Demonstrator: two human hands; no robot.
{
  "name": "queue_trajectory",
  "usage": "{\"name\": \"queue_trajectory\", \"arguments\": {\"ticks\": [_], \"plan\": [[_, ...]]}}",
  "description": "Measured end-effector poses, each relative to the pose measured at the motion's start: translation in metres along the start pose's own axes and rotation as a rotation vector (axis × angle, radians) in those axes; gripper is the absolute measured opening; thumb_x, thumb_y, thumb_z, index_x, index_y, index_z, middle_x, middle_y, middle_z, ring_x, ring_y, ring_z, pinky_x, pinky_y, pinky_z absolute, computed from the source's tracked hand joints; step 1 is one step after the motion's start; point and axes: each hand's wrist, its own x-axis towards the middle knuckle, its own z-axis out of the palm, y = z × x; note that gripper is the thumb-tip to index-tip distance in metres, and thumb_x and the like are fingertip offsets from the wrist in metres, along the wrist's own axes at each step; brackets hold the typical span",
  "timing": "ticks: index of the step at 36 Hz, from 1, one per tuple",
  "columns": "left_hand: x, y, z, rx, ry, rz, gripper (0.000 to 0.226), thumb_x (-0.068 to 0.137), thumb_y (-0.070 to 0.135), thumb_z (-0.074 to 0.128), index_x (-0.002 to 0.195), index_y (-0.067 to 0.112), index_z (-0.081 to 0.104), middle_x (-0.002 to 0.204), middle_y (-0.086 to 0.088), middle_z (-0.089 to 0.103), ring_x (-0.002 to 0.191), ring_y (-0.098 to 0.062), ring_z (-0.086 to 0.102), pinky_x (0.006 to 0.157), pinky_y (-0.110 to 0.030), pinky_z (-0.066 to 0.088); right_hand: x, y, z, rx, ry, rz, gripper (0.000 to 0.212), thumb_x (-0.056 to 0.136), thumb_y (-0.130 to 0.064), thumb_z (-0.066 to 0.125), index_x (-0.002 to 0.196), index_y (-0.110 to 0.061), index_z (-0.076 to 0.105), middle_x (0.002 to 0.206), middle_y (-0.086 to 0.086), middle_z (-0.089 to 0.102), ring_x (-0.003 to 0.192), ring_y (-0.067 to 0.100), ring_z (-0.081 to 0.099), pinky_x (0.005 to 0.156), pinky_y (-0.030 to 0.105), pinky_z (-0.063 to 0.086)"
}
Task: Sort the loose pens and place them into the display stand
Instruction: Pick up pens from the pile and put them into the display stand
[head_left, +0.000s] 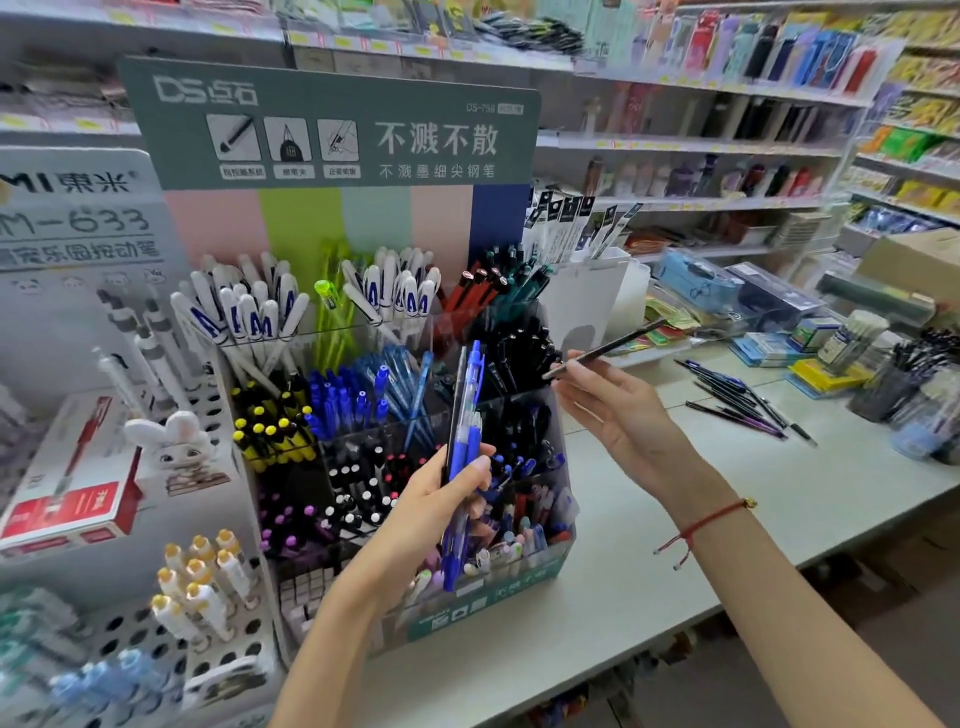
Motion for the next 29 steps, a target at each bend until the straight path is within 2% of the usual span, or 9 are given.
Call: {"name": "queue_trajectory", "arguments": {"ticks": [4,6,9,14,17,21,25,27,29], "plan": [[0.006,-0.001,0.0,-0.06,0.066,-0.008,0.016,0.098,0.021,0.05,0.112,0.018,0.058,0.074,0.006,0.05,0.056,-0.006,0.047,0.059,-0.023,0.049,0.017,-0.002,0.001,-0.455,0.217,-0.2,0.007,0.089,-0.012,0.067,0.095,-0.01,0.07,0.078,0.005,0.07,0.063,0.009,0.066,0.07,0.021,0.056],[0.009,-0.002,0.001,-0.111,0.099,-0.017,0.016,0.098,0.02,0.05,0.112,0.017,0.058,0.074,0.005,0.05,0.055,-0.006,0.047,0.057,-0.023,0.049,0.027,-0.003,0.003,-0.68,0.229,-0.26,0.005,0.087,-0.013,0.069,0.085,-0.017,0.071,0.074,0.006,0.069,0.058,0.01,0.064,0.068,0.025,0.057],[0.012,-0.003,0.001,-0.142,0.127,-0.028,0.016,0.098,0.019,0.05,0.112,0.016,0.057,0.073,0.006,0.051,0.054,-0.006,0.047,0.055,-0.022,0.049,0.039,0.0,0.008,-0.906,0.201,-0.238,0.012,0.084,-0.014,0.069,0.078,-0.024,0.067,0.07,0.002,0.071,0.058,0.012,0.067,0.074,0.034,0.059],[0.01,-0.004,0.0,-0.149,0.138,-0.037,0.016,0.097,0.02,0.051,0.112,0.016,0.058,0.072,0.006,0.052,0.055,-0.006,0.048,0.056,-0.023,0.05,0.05,-0.006,0.012,-0.951,0.22,-0.241,0.014,0.08,-0.022,0.074,0.079,-0.027,0.062,0.068,0.002,0.071,0.058,0.016,0.07,0.071,0.037,0.06],[0.009,-0.003,-0.001,-0.159,0.146,-0.046,0.018,0.097,0.019,0.051,0.113,0.014,0.058,0.072,0.007,0.053,0.055,-0.007,0.049,0.057,-0.024,0.051,0.053,-0.013,0.016,-0.904,0.237,-0.292,0.014,0.079,-0.022,0.077,0.082,-0.022,0.063,0.068,0.001,0.069,0.057,0.018,0.069,0.067,0.037,0.06],[0.007,0.0,0.001,-0.234,0.134,-0.069,0.019,0.097,0.019,0.052,0.114,0.013,0.058,0.074,0.004,0.054,0.057,-0.008,0.052,0.061,-0.027,0.055,0.055,-0.019,0.016,-0.865,0.231,-0.282,0.016,0.077,-0.025,0.08,0.077,-0.016,0.066,0.067,0.006,0.069,0.05,0.013,0.066,0.053,0.025,0.054],[0.005,0.006,0.003,-0.345,0.113,-0.103,0.021,0.096,0.019,0.052,0.115,0.011,0.06,0.08,0.0,0.06,0.061,-0.01,0.059,0.066,-0.031,0.059,0.059,-0.021,0.013,-1.089,0.213,-0.266,0.022,0.069,-0.028,0.085,0.061,-0.02,0.066,0.053,-0.004,0.061,0.042,0.005,0.054,0.043,0.012,0.038],[0.003,0.009,0.004,-0.372,0.109,-0.116,0.021,0.096,0.018,0.052,0.114,0.011,0.061,0.081,0.0,0.066,0.066,-0.011,0.064,0.068,-0.032,0.06,0.06,-0.021,0.014,-1.129,0.201,-0.259,0.023,0.067,-0.027,0.086,0.062,-0.02,0.066,0.054,-0.006,0.061,0.045,0.006,0.056,0.044,0.01,0.038],[0.002,0.011,0.004,-0.391,0.108,-0.125,0.022,0.096,0.018,0.052,0.114,0.012,0.062,0.084,0.001,0.07,0.07,-0.011,0.067,0.067,-0.032,0.06,0.06,-0.021,0.013,-1.07,0.157,-0.248,0.021,0.069,-0.02,0.086,0.065,-0.017,0.066,0.057,-0.001,0.064,0.048,0.009,0.062,0.051,0.017,0.047]]}}
